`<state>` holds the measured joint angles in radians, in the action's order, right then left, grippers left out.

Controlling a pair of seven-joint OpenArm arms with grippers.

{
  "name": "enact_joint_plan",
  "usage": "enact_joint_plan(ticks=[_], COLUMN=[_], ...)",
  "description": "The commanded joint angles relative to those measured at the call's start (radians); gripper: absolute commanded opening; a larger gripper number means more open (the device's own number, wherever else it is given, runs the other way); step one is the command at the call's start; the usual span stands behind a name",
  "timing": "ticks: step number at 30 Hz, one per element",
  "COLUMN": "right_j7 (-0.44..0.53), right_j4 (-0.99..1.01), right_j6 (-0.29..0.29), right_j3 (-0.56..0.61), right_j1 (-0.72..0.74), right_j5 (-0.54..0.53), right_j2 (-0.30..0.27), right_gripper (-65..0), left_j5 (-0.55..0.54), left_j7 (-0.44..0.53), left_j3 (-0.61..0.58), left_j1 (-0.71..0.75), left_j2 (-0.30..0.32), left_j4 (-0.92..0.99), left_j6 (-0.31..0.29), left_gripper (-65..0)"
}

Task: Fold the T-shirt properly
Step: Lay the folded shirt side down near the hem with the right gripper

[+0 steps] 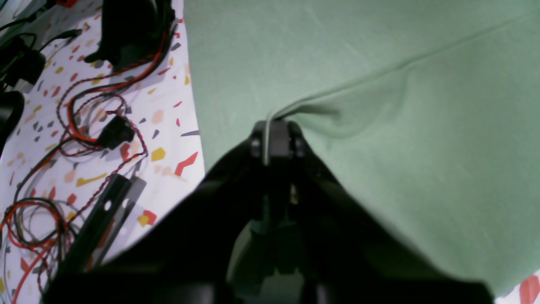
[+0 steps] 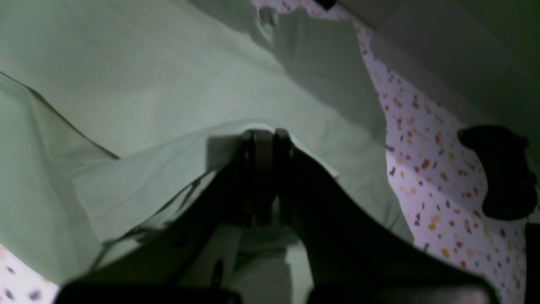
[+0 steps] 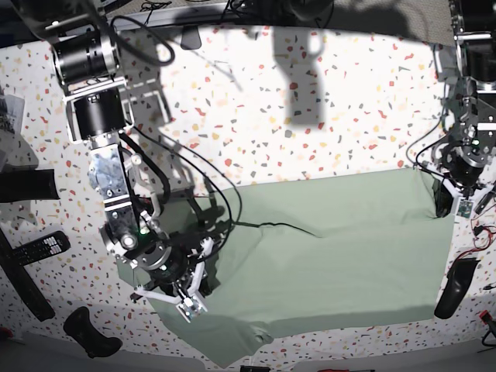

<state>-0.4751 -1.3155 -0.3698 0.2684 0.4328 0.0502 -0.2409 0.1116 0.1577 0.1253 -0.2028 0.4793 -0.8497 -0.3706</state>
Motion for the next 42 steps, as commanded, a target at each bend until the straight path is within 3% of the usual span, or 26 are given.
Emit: enact_joint_plan(ticks=[1, 5, 9, 19, 20, 22, 24, 25, 32, 38, 42], right_j7=[0.027, 0.086, 0.166, 0.279, 0.309, 0.379, 0.418, 0.419, 0.403, 0.199, 0.178], right_j4=[-0.001, 0.058, 0.132, 0.251, 0.251, 0.251, 0.251, 0.251, 0.251, 0.251, 0.251], right_j6=[0.004, 0.021, 0.076, 0.079, 0.079, 0.079, 0.08, 0.081, 0.082, 0.082, 0.082], right_j3=[-0.007, -0.007, -0.007, -0.007, -0.007, -0.007, -0.007, -0.007, -0.007, -0.007, -0.007], right_j1=[0.033, 0.033, 0.035, 0.081, 0.083, 0.088, 0.094, 0.098, 0.104, 0.104, 0.102], right_j5=[0.006, 0.029, 0.028, 0.029, 0.029, 0.029, 0.029, 0.029, 0.016, -0.066, -0.073], right_j2=[-0.005, -0.005, -0.005, -0.001, -0.001, 0.0, 0.0, 0.0, 0.0, 0.0, -0.001], right_gripper=[-65.0, -65.0, -65.0, -65.0, -63.1, -47.0, -35.5, -32.9, -32.7, -32.7, -32.7], left_j5=[-0.008, -0.009, -0.009, -0.009, -0.009, -0.009, -0.009, -0.009, -0.009, -0.008, -0.008], left_j7=[0.031, 0.032, 0.069, 0.106, 0.105, 0.105, 0.105, 0.105, 0.106, 0.106, 0.105], left_j3=[0.008, 0.008, 0.008, 0.008, 0.008, 0.008, 0.008, 0.008, 0.008, 0.008, 0.008], left_j1=[-0.022, -0.022, -0.022, -0.022, -0.022, -0.022, -0.021, -0.021, -0.022, -0.022, -0.029], left_j2=[0.019, 0.019, 0.02, 0.019, 0.019, 0.019, 0.019, 0.019, 0.02, 0.02, 0.02], left_j4=[-0.014, -0.014, -0.014, -0.014, -0.014, -0.014, -0.014, -0.014, -0.014, -0.014, -0.014], left_j6=[0.005, 0.005, 0.005, 0.005, 0.004, 0.004, 0.004, 0.004, 0.005, 0.005, 0.007], left_gripper=[-65.0, -65.0, -65.0, -65.0, -65.0, -65.0, -65.0, -65.0, -65.0, -65.0, -65.0])
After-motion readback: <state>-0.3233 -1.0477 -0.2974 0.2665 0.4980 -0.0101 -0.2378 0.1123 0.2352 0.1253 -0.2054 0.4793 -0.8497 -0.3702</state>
